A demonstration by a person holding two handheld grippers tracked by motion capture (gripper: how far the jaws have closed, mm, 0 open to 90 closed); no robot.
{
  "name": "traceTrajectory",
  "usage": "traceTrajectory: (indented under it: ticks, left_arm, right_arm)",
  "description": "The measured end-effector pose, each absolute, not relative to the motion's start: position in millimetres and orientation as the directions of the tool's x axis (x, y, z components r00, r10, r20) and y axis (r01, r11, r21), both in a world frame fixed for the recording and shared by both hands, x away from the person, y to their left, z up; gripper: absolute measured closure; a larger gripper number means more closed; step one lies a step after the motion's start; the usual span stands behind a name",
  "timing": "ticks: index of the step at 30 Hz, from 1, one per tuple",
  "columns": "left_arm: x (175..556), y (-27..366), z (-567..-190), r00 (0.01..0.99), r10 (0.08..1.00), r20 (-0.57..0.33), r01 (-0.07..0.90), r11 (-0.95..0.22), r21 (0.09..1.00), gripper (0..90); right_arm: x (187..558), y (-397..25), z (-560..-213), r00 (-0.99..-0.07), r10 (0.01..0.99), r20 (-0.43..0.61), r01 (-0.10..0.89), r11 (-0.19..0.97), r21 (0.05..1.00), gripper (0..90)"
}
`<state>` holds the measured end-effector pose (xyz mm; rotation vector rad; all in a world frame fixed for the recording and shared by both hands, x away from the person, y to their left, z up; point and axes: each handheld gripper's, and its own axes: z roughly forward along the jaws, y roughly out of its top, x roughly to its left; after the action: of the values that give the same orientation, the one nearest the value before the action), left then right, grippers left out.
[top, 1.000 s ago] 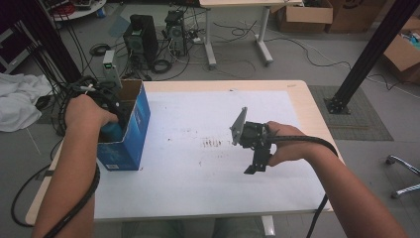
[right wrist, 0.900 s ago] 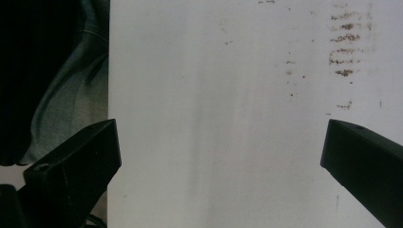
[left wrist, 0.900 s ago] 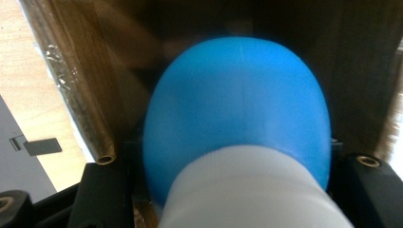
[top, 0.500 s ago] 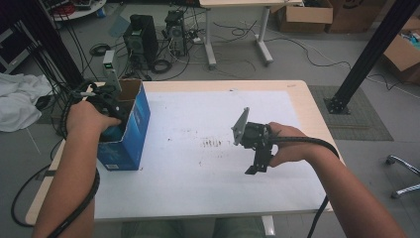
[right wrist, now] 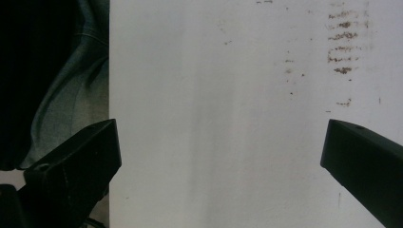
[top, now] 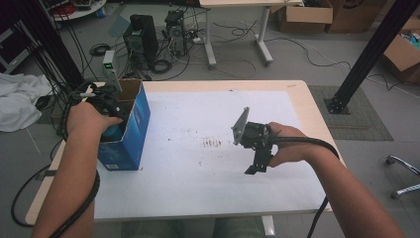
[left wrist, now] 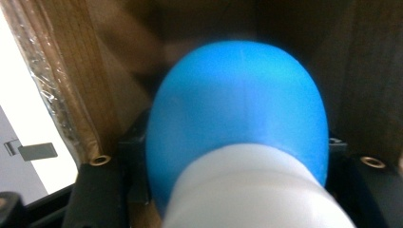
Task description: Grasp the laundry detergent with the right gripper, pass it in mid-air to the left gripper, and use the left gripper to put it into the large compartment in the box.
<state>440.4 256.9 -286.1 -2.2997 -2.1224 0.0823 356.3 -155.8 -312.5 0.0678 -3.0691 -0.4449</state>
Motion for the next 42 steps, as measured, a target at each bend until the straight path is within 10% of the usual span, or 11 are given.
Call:
traceTrajectory:
  ticks: [42]
  left_arm:
    - [436.0,240.7,-213.1,0.182,0.983,0.007,0.983,-0.182,0.004,17.0]
  right_arm:
    - [356.3,-150.1,-313.1,-0.997,-0.059,0.041,-0.044,0.953,0.301,0.0]
